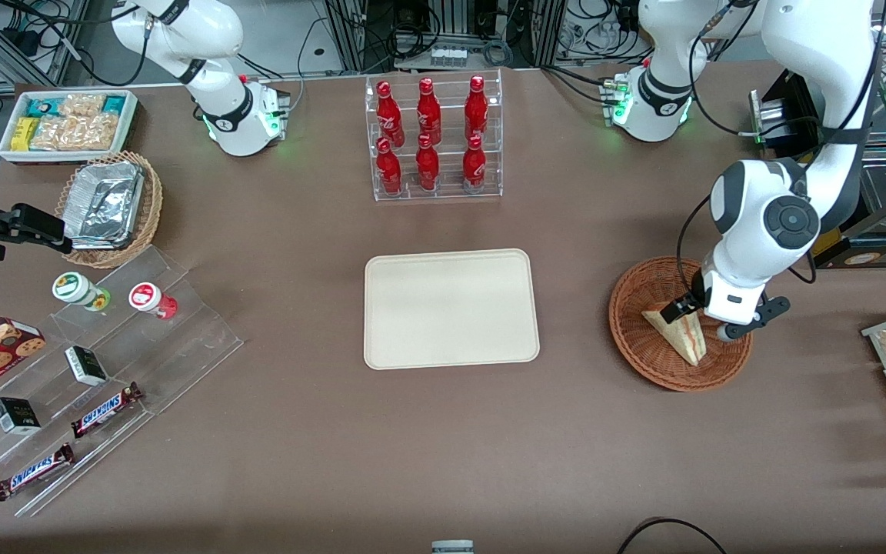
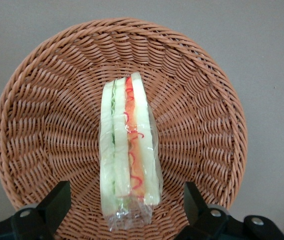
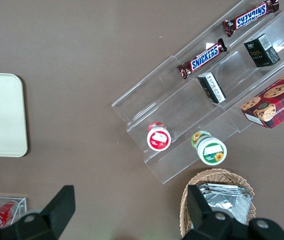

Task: Place sandwich from basket to tray
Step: 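Close the left gripper on the wrapped sandwich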

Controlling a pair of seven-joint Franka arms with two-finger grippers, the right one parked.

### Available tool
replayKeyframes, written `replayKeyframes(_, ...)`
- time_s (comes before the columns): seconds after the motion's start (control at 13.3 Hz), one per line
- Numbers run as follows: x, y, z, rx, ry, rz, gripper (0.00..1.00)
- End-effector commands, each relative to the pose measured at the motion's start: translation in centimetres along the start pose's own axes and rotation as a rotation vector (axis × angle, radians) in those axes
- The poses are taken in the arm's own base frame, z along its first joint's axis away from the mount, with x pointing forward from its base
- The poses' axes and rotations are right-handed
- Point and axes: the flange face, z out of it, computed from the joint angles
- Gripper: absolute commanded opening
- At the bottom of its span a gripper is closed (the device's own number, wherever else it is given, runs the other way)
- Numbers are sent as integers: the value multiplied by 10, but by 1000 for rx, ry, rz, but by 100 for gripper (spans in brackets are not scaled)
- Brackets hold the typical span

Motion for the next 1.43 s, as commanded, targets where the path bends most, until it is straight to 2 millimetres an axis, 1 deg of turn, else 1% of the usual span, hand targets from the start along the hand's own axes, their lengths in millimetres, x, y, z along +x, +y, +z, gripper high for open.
replayKeyframes(0.0, 2, 2, 11, 0, 18, -10, 100)
replayKeyframes(0.3, 3, 0, 19, 8, 8, -14, 99)
replayKeyframes(0.38, 2, -1, 21, 10, 4, -14, 95)
replayKeyframes(0.45, 2, 0, 24, 11, 3, -12, 86)
replayKeyframes(0.53, 1, -1, 26, 13, 0, -14, 69)
replayKeyframes(0.6, -1, -1, 31, 18, -9, -12, 46)
replayKeyframes(0.68, -1, -1, 31, 18, -9, -12, 23)
replayKeyframes(0.75, 0, -1, 30, 16, -6, -18, 4)
replayKeyframes(0.83, 1, 1, 29, 16, -5, -41, 0)
replayKeyframes(0.98, 3, 3, 27, 14, -2, -43, 0)
replayKeyframes(1.05, 6, 5, 17, 7, 8, -42, 0)
replayKeyframes(1.2, 10, 12, -9, 19, 2, -32, 0)
replayKeyframes(1.35, 16, 20, -32, 93, -13, 15, 0)
